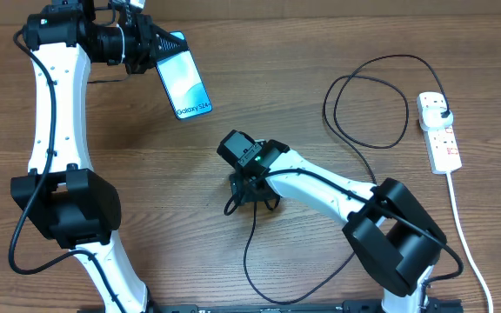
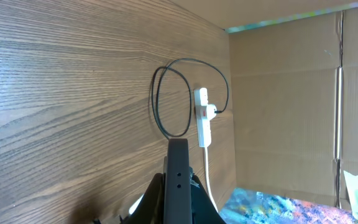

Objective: Plug charger to phone and switch on socket
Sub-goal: 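Move the right gripper down over the black cable's connector end, then close the right gripper on the cable just behind the connector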

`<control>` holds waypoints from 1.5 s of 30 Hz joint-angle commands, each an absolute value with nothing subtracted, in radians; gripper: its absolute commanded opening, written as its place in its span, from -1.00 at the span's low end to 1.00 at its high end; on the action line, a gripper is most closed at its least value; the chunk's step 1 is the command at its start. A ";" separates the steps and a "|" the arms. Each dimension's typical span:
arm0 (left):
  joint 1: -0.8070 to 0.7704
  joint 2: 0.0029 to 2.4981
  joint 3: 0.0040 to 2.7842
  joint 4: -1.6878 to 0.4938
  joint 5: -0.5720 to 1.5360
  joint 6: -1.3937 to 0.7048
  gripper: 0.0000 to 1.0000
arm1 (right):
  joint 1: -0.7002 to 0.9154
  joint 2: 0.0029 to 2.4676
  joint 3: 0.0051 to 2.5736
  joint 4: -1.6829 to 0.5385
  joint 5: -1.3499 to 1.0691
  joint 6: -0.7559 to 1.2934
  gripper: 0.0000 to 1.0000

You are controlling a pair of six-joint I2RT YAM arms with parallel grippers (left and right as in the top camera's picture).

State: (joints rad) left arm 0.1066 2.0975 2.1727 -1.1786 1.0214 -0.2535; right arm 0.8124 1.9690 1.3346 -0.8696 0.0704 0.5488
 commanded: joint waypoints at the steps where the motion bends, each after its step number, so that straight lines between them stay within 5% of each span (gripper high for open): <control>1: 0.104 2.104 2.184 -1.174 1.059 -0.231 -0.92 | 0.818 1.979 1.365 -0.870 0.067 0.541 0.42; 6: 0.104 2.104 2.184 -1.174 1.059 -0.231 -0.92 | 0.818 1.989 1.366 -0.870 0.066 0.540 -0.07; 35: 0.104 2.104 2.184 -1.175 1.059 -0.231 -0.92 | 0.818 2.034 1.369 -0.858 0.039 0.522 -0.22; 45: 0.104 2.104 2.184 -1.175 1.059 -0.231 -0.92 | 0.818 2.034 1.370 -0.848 0.021 0.527 -0.80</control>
State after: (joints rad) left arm 0.1066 2.0975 2.1727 -1.1786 1.0214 -0.2508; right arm 0.8124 2.0201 1.3483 -0.8562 0.0357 0.5220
